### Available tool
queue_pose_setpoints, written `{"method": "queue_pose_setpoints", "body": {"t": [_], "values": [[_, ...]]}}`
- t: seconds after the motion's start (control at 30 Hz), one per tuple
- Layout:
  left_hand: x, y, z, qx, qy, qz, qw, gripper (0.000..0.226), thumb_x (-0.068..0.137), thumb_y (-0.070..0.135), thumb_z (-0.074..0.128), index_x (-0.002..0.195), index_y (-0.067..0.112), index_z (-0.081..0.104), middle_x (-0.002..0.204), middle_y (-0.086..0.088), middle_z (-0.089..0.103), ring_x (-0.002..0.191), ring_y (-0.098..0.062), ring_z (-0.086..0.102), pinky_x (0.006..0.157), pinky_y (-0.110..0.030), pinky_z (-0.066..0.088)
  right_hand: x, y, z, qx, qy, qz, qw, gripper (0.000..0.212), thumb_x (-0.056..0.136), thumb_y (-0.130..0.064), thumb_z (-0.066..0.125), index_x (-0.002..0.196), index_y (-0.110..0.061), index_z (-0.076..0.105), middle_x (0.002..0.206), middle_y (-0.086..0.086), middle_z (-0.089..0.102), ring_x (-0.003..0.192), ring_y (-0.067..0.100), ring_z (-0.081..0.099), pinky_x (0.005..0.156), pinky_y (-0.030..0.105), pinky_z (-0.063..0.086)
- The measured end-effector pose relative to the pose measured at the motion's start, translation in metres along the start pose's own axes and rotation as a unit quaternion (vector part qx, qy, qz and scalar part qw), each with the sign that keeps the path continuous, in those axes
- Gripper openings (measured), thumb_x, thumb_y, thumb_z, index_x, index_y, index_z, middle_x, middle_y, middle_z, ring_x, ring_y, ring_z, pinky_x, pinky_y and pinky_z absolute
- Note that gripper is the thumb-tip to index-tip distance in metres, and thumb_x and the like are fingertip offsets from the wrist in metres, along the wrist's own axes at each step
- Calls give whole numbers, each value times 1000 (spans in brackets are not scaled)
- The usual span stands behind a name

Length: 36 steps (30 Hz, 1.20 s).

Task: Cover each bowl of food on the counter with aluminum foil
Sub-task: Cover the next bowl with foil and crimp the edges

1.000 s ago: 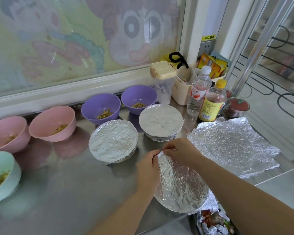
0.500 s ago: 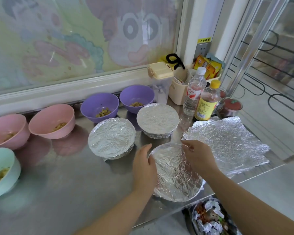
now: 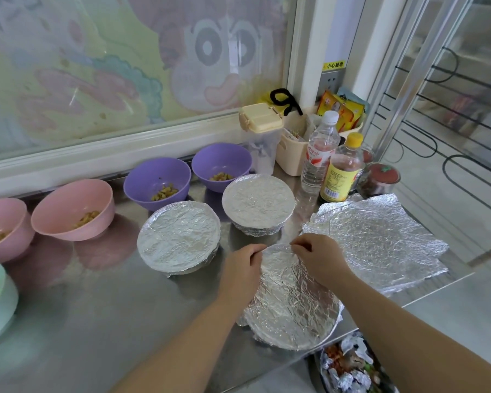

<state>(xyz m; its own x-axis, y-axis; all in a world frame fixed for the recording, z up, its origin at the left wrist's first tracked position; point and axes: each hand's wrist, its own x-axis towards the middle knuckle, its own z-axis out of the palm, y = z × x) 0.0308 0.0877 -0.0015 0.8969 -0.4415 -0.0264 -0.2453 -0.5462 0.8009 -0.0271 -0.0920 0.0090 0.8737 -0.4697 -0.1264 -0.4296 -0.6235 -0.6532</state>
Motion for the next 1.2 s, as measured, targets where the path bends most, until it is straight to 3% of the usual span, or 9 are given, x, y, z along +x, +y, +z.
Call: {"method": "queue_pose_setpoints", "body": {"t": [0.1, 0.2, 0.27, 0.53, 0.6, 0.77, 0.93, 1.07, 1.2], "values": [[0, -3, 2, -6, -11, -18, 1000, 24, 101, 24, 50, 115, 26, 69, 90, 15, 69, 76, -3, 61, 68, -24, 49, 9, -5, -4, -8, -53, -36, 998, 17, 95, -29, 70, 107, -23, 79, 90, -8, 76, 71, -3, 60, 77, 22, 54], [3, -3, 4, -6, -31, -12, 999, 24, 101, 26, 50, 116, 24, 68, 87, 16, 65, 74, -1, 59, 65, -17, 42, 18, -10, -3, -18, -124, -51, 991, 17, 95, -31, 69, 98, -18, 81, 76, 3, 75, 44, -2, 46, 51, 15, 41], [3, -3, 4, -12, -39, -12, 999, 25, 101, 26, 49, 116, 22, 68, 83, 16, 62, 72, -1, 57, 63, -15, 38, 23, -11, -3, -14, -142, -53, 988, 16, 95, -29, 69, 97, -17, 81, 73, 6, 74, 38, 0, 42, 44, 13, 33], [3, -10, 4, -91, -96, -55, 990, 19, 101, 26, 47, 115, 23, 60, 81, 15, 55, 62, -5, 50, 60, -22, 39, 21, -9, 3, -22, -150, -104, 983, 18, 97, -26, 67, 93, -14, 80, 73, 5, 73, 44, -2, 46, 49, 13, 36], [5, -12, 3, -104, -109, -62, 987, 17, 100, 26, 47, 111, 24, 59, 75, 13, 56, 57, -7, 48, 56, -27, 39, 19, -9, 3, -24, -146, -112, 983, 19, 97, -27, 67, 90, -13, 79, 66, 0, 68, 46, -2, 47, 50, 13, 35], [3, -13, 0, -111, -108, -49, 987, 14, 101, 22, 48, 103, 21, 62, 65, 6, 53, 53, -7, 44, 51, -23, 36, 18, -7, 3, -17, -135, -119, 984, 20, 96, -26, 68, 81, -17, 76, 52, -17, 57, 51, -3, 51, 54, 14, 36], [-1, -11, 3, -137, -86, -60, 985, 24, 102, 23, 49, 123, 26, 59, 80, 14, 59, 58, 2, 51, 56, -14, 38, 21, -5, 5, -29, -133, -134, 982, 19, 95, -28, 68, 89, -14, 80, 71, 3, 72, 55, 8, 55, 60, 25, 45], [-1, -10, 2, -142, -104, -72, 982, 31, 104, 26, 46, 94, 2, 65, 63, -1, 47, 52, -11, 38, 54, -30, 31, 19, -4, 6, -30, -119, -143, 982, 16, 95, -28, 69, 92, -18, 81, 69, -4, 71, 55, 3, 54, 59, 17, 41], [-1, -9, 2, -111, -89, -60, 988, 29, 103, 26, 47, 97, 7, 69, 62, -2, 48, 54, -12, 38, 53, -29, 30, 17, -4, 7, -21, -111, -135, 984, 12, 94, -27, 71, 96, -22, 81, 70, -9, 70, 58, -1, 56, 59, 13, 40]]}}
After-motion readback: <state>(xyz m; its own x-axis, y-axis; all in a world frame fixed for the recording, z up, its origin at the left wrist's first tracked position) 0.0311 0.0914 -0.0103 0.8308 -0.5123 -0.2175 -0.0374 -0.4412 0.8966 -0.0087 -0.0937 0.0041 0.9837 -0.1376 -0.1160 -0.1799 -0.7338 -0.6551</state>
